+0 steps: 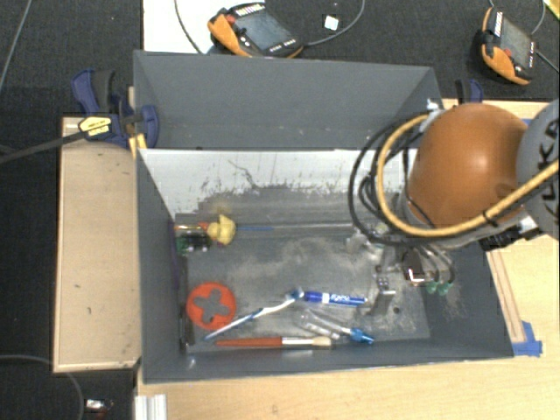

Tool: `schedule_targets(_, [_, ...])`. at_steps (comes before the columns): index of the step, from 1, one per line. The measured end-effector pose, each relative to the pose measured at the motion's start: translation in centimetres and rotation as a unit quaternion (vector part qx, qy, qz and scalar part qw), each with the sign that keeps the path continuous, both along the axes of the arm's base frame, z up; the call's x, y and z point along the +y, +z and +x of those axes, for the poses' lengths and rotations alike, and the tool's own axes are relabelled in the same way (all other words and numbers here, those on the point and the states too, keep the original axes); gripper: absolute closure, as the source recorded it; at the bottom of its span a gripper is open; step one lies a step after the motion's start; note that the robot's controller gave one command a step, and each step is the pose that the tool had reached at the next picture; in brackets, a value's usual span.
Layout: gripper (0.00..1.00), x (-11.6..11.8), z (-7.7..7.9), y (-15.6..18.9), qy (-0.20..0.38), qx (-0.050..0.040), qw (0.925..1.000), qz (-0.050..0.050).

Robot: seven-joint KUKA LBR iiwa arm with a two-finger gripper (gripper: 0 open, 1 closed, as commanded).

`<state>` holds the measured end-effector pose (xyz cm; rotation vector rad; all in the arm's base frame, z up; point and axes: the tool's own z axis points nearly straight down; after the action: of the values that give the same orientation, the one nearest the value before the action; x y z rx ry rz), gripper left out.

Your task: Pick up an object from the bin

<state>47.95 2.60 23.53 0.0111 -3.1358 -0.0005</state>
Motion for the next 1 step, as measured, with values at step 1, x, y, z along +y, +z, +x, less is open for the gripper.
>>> schedule_targets(1, [0.00,-0.02,0.15,0.40,-0.001,-0.0043,1.0000,0.000])
